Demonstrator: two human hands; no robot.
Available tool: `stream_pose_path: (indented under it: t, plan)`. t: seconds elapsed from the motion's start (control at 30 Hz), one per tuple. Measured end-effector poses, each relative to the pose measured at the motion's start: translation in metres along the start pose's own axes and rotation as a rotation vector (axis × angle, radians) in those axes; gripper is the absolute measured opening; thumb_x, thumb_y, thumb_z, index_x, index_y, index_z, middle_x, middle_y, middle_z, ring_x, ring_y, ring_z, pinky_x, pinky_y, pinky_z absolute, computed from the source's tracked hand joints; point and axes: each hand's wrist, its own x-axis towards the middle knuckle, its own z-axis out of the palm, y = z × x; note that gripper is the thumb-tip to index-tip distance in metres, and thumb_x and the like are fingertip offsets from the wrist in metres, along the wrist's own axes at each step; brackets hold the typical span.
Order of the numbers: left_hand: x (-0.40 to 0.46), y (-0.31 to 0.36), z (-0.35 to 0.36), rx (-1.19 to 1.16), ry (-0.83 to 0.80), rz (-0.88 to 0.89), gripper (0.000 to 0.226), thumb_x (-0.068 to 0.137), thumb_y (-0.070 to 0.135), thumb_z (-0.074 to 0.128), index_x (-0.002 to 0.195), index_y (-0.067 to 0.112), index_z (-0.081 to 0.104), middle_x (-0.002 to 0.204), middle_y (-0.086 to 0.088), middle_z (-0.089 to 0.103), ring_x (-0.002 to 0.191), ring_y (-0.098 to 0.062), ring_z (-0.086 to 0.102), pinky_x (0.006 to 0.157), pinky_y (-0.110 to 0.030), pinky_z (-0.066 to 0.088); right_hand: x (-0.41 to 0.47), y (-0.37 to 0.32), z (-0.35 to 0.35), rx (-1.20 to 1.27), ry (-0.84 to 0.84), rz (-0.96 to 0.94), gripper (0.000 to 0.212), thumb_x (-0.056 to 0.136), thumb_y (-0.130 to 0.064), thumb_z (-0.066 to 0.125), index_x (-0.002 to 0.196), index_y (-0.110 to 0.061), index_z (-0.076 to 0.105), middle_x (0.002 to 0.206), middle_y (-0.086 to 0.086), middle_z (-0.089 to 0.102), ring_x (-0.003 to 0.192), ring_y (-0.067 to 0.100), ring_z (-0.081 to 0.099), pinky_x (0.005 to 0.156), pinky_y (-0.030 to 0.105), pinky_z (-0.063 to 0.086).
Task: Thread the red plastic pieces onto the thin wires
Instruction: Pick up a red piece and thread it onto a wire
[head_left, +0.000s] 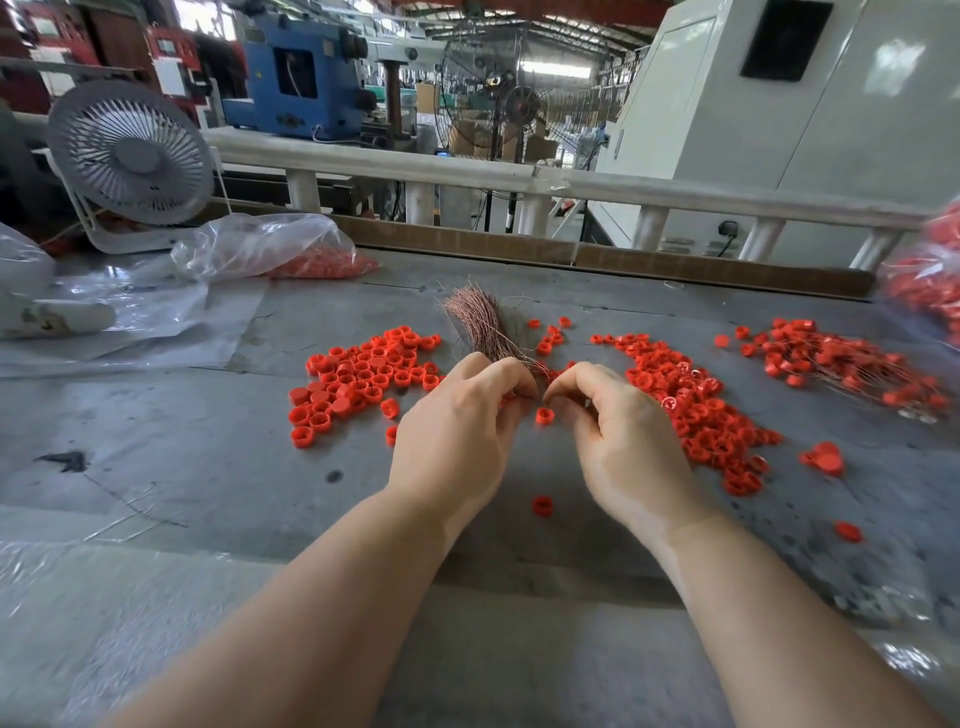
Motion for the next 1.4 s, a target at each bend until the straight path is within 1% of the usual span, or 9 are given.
stream_pose_path:
  t: [0.17, 0.3, 0.37, 0.47, 0.63, 0.83, 1.1, 1.27, 1.4]
  plan:
    - [0.000, -0.001, 0.000, 0.064, 0.032, -0.038, 0.007, 0.088, 0.027, 0.059, 0.087, 0.033, 0.062, 0.083, 0.014, 0.048, 0.072, -0.013, 0.051, 0.062, -0.030, 0.043, 0.000, -0.002, -0.001, 0.082, -0.020, 0.031, 0.012, 0.087, -0.005, 0.059, 0.083, -0.015, 0.064, 0.080, 0.000, 0.062, 0.078, 0.019, 0.056, 0.076, 0.037, 0.044]
    - [0.003, -0.006, 0.003, -0.069, 0.001, -0.089, 0.014, 0.085, 0.019, 0.063, 0.080, 0.032, 0.063, 0.080, 0.012, 0.054, 0.067, -0.005, 0.045, 0.066, -0.025, 0.040, 0.000, -0.004, -0.001, 0.094, 0.002, 0.019, 0.012, 0.085, -0.002, 0.060, 0.081, -0.012, 0.064, 0.079, 0.002, 0.062, 0.075, 0.019, 0.056, 0.074, 0.036, 0.045]
    - [0.005, -0.007, 0.003, -0.143, -0.030, -0.107, 0.018, 0.084, 0.016, 0.065, 0.077, 0.033, 0.061, 0.075, 0.013, 0.056, 0.066, 0.003, 0.047, 0.061, -0.011, 0.036, 0.000, -0.003, -0.001, 0.083, 0.035, 0.017, 0.009, 0.085, -0.002, 0.061, 0.080, -0.009, 0.065, 0.078, 0.003, 0.062, 0.074, 0.019, 0.056, 0.073, 0.036, 0.044]
    - [0.006, -0.008, 0.005, -0.209, -0.035, -0.146, 0.012, 0.082, 0.015, 0.067, 0.080, 0.026, 0.067, 0.064, 0.020, 0.052, 0.060, 0.012, 0.048, 0.056, -0.004, 0.033, 0.001, -0.002, -0.001, 0.056, 0.070, 0.025, 0.010, 0.084, -0.002, 0.061, 0.078, -0.009, 0.065, 0.077, 0.002, 0.062, 0.074, 0.018, 0.055, 0.072, 0.034, 0.043]
    - [0.007, -0.011, 0.007, -0.239, -0.051, -0.174, 0.005, 0.083, 0.018, 0.067, 0.083, 0.021, 0.071, 0.061, 0.020, 0.053, 0.055, 0.012, 0.050, 0.056, -0.005, 0.035, 0.001, -0.001, -0.001, 0.037, 0.086, 0.031, 0.010, 0.084, -0.003, 0.061, 0.077, -0.009, 0.065, 0.075, 0.001, 0.061, 0.073, 0.017, 0.054, 0.070, 0.031, 0.041]
    - [0.006, -0.011, 0.005, -0.224, -0.056, -0.172, 0.010, 0.082, 0.017, 0.068, 0.079, 0.027, 0.067, 0.066, 0.020, 0.053, 0.054, 0.007, 0.048, 0.056, -0.006, 0.035, 0.000, 0.000, -0.001, 0.034, 0.086, 0.033, 0.011, 0.085, -0.003, 0.061, 0.077, -0.011, 0.064, 0.076, -0.001, 0.060, 0.073, 0.016, 0.054, 0.069, 0.030, 0.041]
    - [0.006, -0.009, 0.005, -0.308, -0.075, -0.214, 0.011, 0.084, 0.016, 0.066, 0.080, 0.027, 0.065, 0.071, 0.015, 0.057, 0.055, -0.002, 0.048, 0.060, -0.018, 0.041, 0.000, -0.001, 0.000, 0.013, 0.091, 0.008, 0.010, 0.084, -0.002, 0.062, 0.077, -0.010, 0.064, 0.076, -0.001, 0.060, 0.072, 0.016, 0.053, 0.068, 0.030, 0.040]
    - [0.006, -0.006, 0.004, -0.599, -0.113, -0.365, 0.007, 0.086, 0.012, 0.064, 0.080, 0.016, 0.066, 0.065, 0.006, 0.056, 0.042, 0.000, 0.044, 0.042, -0.012, 0.036, 0.000, -0.001, -0.001, 0.008, 0.066, 0.000, 0.009, 0.085, -0.003, 0.061, 0.079, -0.009, 0.065, 0.079, 0.001, 0.061, 0.075, 0.018, 0.055, 0.070, 0.033, 0.041]
    - [0.008, -0.005, 0.001, -0.689, -0.150, -0.441, 0.010, 0.086, 0.013, 0.063, 0.076, 0.014, 0.065, 0.063, 0.004, 0.057, 0.041, 0.000, 0.043, 0.037, -0.014, 0.033, -0.001, -0.003, -0.002, -0.020, 0.078, -0.057, 0.008, 0.085, -0.002, 0.061, 0.080, -0.008, 0.064, 0.077, 0.002, 0.060, 0.074, 0.019, 0.055, 0.070, 0.035, 0.043]
